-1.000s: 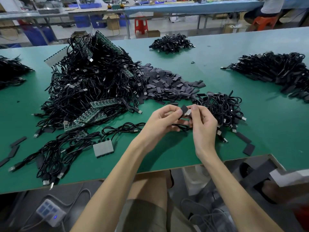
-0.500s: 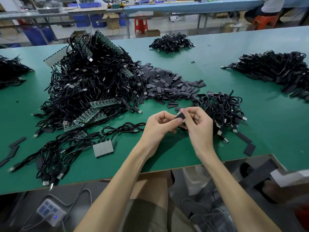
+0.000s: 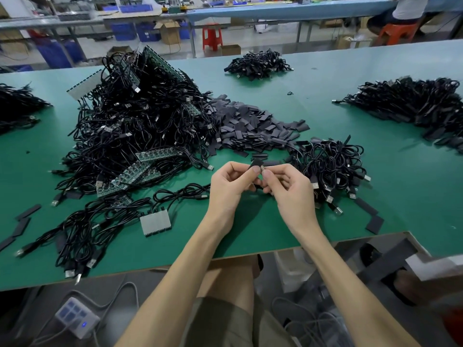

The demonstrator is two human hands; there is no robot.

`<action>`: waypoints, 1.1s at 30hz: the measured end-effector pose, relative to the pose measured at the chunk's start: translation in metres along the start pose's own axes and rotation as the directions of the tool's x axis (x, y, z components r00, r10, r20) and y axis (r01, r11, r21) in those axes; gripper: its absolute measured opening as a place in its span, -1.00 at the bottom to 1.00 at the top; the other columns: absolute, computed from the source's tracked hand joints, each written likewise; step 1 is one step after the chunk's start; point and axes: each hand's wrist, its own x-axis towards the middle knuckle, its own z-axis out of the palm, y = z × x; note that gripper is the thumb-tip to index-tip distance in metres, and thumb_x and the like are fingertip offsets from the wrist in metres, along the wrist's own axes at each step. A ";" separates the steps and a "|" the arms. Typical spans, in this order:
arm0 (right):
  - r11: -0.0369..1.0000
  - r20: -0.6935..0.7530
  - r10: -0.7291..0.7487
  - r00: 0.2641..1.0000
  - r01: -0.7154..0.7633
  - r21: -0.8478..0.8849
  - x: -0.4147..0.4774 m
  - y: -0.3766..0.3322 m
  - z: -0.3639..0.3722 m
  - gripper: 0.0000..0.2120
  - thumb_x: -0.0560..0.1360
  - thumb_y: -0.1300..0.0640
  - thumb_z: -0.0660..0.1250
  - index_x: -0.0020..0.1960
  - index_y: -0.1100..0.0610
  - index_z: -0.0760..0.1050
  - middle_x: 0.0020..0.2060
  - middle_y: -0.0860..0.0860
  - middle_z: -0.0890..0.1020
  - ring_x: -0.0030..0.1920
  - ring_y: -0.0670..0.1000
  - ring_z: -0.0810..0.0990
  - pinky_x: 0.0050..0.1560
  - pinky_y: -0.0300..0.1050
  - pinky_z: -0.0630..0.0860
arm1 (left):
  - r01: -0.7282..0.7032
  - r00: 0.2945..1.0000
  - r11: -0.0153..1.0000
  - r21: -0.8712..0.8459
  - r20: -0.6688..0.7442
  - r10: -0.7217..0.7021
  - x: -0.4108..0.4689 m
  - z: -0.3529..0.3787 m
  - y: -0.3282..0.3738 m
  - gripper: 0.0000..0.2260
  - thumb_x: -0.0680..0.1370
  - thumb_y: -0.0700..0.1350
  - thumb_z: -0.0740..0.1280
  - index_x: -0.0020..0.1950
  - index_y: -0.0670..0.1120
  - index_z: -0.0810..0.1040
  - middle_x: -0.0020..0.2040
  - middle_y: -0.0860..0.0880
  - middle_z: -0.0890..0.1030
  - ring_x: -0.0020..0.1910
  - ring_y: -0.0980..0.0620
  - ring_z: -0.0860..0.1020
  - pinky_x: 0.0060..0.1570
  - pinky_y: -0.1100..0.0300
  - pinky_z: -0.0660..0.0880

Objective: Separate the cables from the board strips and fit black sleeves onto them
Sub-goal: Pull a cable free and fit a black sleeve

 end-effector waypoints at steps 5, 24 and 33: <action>1.000 -0.052 0.010 0.999 -0.011 -0.016 0.000 0.000 -0.002 -0.88 0.66 0.16 0.35 -0.02 0.17 0.59 -0.27 0.00 0.70 -0.27 -0.05 0.66 -0.19 -0.21 0.56 | -0.005 1.000 1.000 0.011 -0.014 0.006 -0.001 -0.001 -0.002 -0.89 0.59 -0.29 0.40 0.07 -0.23 0.50 -0.10 -0.27 0.69 -0.30 0.01 0.62 -0.22 0.23 0.57; 0.997 0.014 0.002 1.000 -0.001 -0.072 0.000 0.000 -0.001 -0.80 0.71 0.13 0.24 -0.03 0.13 0.58 -0.29 -0.01 0.68 -0.30 -0.06 0.61 -0.20 -0.24 0.49 | -0.081 0.980 0.930 0.360 0.197 0.009 0.002 -0.019 0.001 -0.79 0.62 -0.28 0.36 0.24 -0.27 0.62 -0.27 0.00 0.62 -0.34 0.08 0.52 -0.26 0.22 0.52; 1.000 0.067 -0.012 0.998 0.012 -0.010 0.002 0.002 -0.002 -0.82 0.71 0.17 0.23 -0.02 0.12 0.55 -0.30 -0.03 0.63 -0.28 -0.06 0.60 -0.20 -0.20 0.52 | -0.302 0.926 0.706 0.640 0.372 0.059 -0.003 -0.014 0.000 -0.77 0.63 -0.21 0.38 0.28 -0.11 0.64 -0.10 0.00 0.63 -0.30 0.13 0.57 -0.20 0.34 0.46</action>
